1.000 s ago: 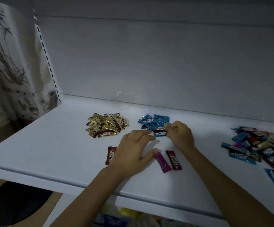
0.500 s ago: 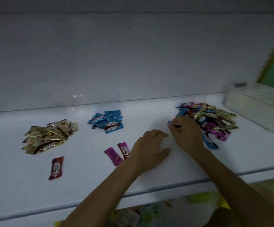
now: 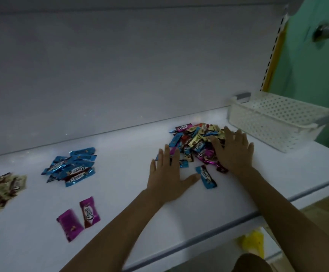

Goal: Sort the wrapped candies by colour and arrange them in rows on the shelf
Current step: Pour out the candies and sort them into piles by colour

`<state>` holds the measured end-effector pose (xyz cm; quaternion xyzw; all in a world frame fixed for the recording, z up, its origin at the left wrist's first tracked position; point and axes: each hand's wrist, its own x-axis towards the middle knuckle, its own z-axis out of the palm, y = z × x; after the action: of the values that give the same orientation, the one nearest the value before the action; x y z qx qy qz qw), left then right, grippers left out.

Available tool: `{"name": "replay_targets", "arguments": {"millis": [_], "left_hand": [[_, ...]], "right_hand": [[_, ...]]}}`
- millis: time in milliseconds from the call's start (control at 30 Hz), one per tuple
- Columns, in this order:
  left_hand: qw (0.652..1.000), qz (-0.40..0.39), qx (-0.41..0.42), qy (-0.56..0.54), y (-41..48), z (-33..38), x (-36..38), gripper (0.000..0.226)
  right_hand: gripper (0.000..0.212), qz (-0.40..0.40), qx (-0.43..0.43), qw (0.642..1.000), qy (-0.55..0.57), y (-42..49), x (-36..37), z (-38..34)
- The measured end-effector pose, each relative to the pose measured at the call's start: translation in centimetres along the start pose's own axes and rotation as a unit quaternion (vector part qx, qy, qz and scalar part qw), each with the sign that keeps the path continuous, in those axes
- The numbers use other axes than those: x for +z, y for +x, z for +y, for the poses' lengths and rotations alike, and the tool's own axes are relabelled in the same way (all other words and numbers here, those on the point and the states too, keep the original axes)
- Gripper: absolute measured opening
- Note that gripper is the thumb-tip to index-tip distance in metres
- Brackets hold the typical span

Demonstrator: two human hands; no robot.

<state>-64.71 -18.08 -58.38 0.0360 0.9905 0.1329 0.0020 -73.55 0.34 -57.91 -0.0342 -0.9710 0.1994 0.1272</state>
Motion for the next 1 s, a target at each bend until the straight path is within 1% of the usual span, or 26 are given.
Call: {"name": "replay_targets", "arguments": {"millis": [67, 167, 267, 367, 400, 467, 533, 567, 633, 700, 767, 833, 867, 933, 1000], "left_hand": [[1.0, 0.01, -0.005, -0.001, 1.3, 0.3, -0.1, 0.097], [1.0, 0.026, -0.011, 0.008, 3.7, 0.9, 0.1, 0.091], [0.999, 0.036, 0.002, 0.017, 6.4, 1.5, 0.1, 0.095], [0.998, 0.025, 0.05, 0.019, 8.6, 2.0, 0.1, 0.101], [0.997, 0.02, 0.065, 0.027, 9.0, 2.1, 0.1, 0.099], [0.996, 0.045, 0.078, 0.028, 9.4, 2.0, 0.5, 0.081], [0.989, 0.123, 0.084, -0.006, 9.2, 1.7, 1.0, 0.06], [0.98, 0.17, 0.098, -0.022, 9.1, 1.5, 1.2, 0.052], [0.962, 0.24, 0.128, -0.037, 9.0, 1.3, 1.5, 0.035], [0.951, 0.277, 0.133, -0.035, 9.0, 1.3, 1.5, 0.025], [0.948, 0.291, 0.121, -0.047, 9.0, 1.5, 1.3, 0.023], [0.946, 0.296, 0.095, -0.09, 9.1, 1.5, 1.1, 0.023], [0.942, 0.301, 0.076, -0.13, 9.1, 1.3, 1.0, 0.023], [0.923, 0.304, 0.03, -0.236, 9.1, 1.0, 0.7, 0.022], [0.897, 0.285, -0.014, -0.338, 9.2, 0.6, 0.5, 0.019]], "right_hand": [[0.058, -0.013, -0.02, 1.0, 0.009, 0.9, 0.7, -0.2], [0.044, -0.011, -0.051, 0.999, 0.01, 0.9, 1.4, 0.1], [0.041, 0.003, -0.066, 0.998, 0.016, 0.9, 1.5, 0.5], [0.04, 0.006, -0.061, 0.997, 0.044, 0.9, 1.5, 0.6], [0.042, 0.011, -0.056, 0.996, 0.062, 0.9, 1.6, 0.6], [0.043, 0.019, -0.055, 0.995, 0.079, 0.8, 1.5, 0.7], [0.037, 0.011, -0.059, 0.994, 0.088, 0.8, 1.4, 0.7], [0.035, 0.009, -0.061, 0.994, 0.093, 0.8, 1.3, 0.7], [0.033, 0.012, -0.065, 0.993, 0.098, 0.8, 1.2, 0.7], [0.033, 0.016, -0.066, 0.993, 0.098, 0.7, 1.1, 0.7], [0.033, 0.019, -0.072, 0.993, 0.093, 0.7, 1.1, 0.7], [0.033, 0.02, -0.077, 0.993, 0.087, 0.8, 1.2, 0.7], [0.034, 0.024, -0.078, 0.993, 0.081, 0.8, 1.3, 0.8], [0.038, 0.047, -0.084, 0.993, 0.065, 0.6, 1.5, 0.6], [0.043, 0.105, -0.116, 0.986, 0.053, 0.2, 1.6, 0.1]]}}
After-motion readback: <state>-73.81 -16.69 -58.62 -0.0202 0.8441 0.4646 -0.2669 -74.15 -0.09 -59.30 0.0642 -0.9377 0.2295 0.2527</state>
